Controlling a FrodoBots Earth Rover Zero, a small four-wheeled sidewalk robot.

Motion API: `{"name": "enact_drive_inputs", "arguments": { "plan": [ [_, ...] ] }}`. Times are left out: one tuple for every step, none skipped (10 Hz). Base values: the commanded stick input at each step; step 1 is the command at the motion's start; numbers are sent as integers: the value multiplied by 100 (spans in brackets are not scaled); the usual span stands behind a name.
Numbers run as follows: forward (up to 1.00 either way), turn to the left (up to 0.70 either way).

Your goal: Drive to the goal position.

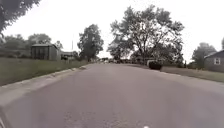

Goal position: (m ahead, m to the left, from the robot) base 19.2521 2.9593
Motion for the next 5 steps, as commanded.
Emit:
{"name": "enact_drive_inputs", "arguments": {
  "plan": [
    [70,0],
    [70,0],
    [70,0],
    [70,0],
    [70,0]
  ]
}}
